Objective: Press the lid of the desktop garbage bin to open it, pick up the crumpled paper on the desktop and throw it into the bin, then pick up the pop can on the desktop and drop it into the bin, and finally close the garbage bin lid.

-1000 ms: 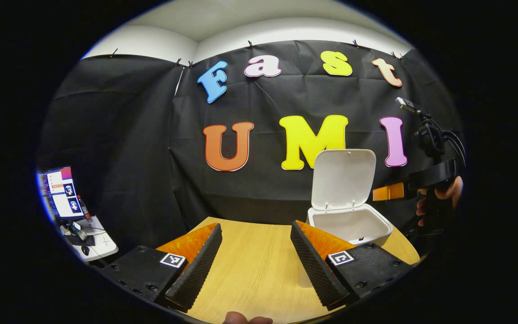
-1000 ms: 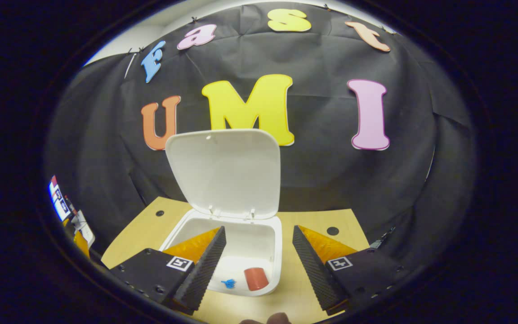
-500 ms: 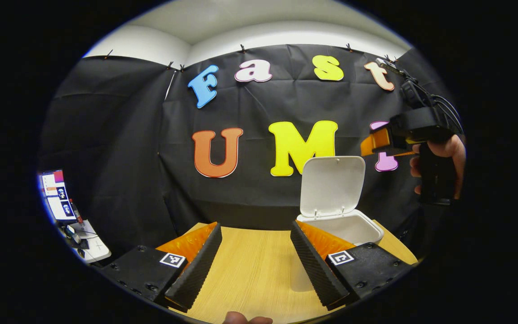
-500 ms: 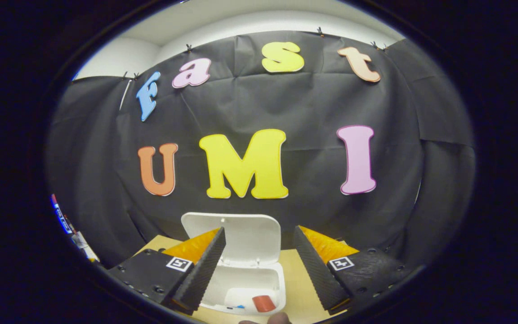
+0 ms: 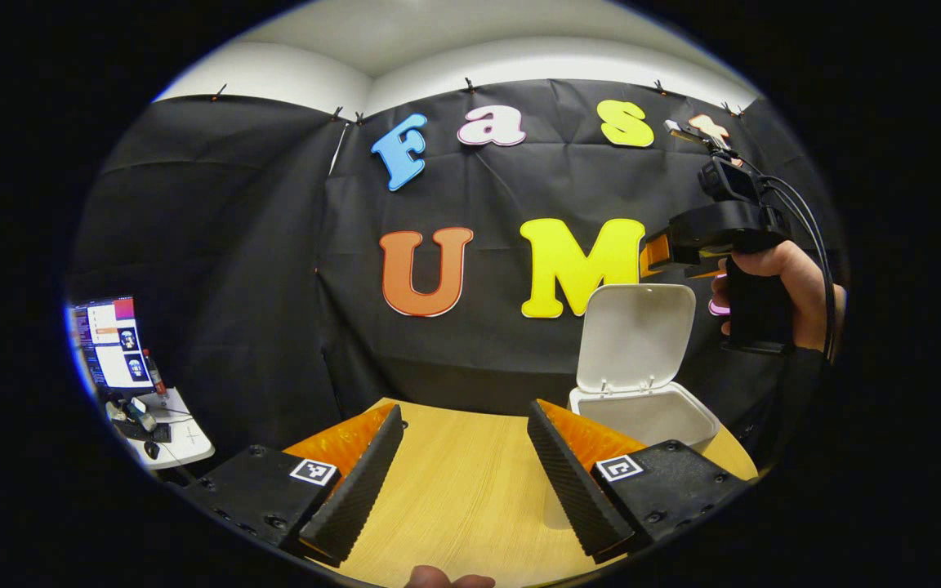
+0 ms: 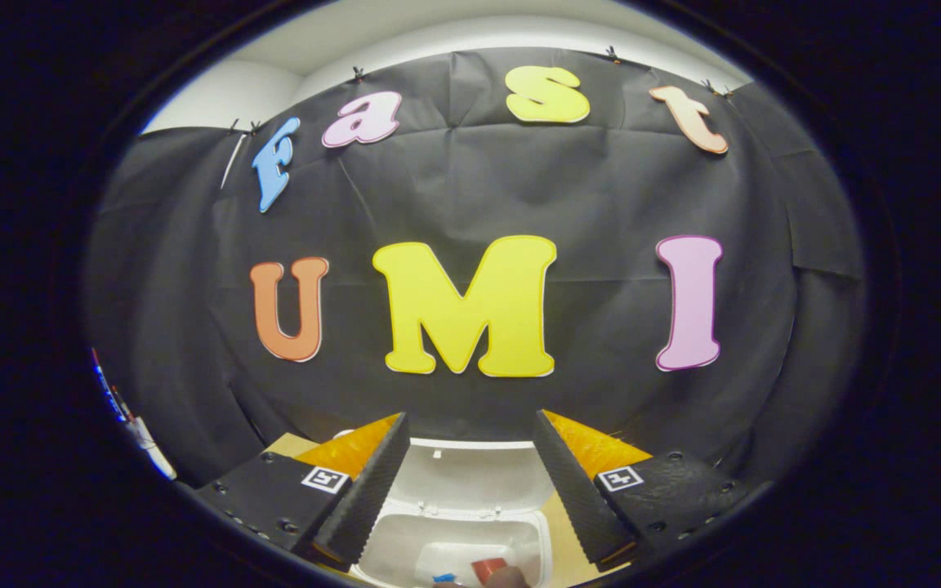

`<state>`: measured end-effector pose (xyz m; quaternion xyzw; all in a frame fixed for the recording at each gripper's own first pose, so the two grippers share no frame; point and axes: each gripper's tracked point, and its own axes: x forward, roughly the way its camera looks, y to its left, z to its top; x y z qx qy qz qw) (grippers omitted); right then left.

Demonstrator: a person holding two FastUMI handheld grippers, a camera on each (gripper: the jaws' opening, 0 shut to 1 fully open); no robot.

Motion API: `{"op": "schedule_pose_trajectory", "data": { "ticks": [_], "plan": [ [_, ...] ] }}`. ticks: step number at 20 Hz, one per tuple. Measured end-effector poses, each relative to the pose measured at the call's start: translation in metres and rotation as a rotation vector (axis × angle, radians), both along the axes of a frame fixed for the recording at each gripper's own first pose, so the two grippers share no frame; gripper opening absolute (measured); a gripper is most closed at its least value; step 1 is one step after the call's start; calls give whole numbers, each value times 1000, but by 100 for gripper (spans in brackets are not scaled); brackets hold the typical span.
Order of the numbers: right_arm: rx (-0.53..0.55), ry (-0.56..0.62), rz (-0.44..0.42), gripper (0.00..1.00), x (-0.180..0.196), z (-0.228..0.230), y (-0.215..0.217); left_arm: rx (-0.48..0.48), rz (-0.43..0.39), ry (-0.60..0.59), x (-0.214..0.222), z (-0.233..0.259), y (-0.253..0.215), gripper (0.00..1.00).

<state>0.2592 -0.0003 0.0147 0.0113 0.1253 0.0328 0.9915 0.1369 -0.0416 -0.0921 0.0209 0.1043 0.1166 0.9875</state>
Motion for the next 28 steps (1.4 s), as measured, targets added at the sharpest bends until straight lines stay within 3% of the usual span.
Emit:
{"op": "schedule_pose_trajectory", "data": {
  "ticks": [8,15,22,28],
  "plan": [
    [24,28,-24,96,0,-11,-2,6,4,9,-2,-1,8,99],
    [22,67,-26,94,-55,-28,-3,-10,-60,1,2,-3,-4,99],
    [25,235,-43,95,-114,-106,-12,-18,-141,-9,11,-2,-22,99],
    [-20,322,-37,96,-130,-160,-17,-14,-173,-9,12,-3,-30,99]
  ]
}}
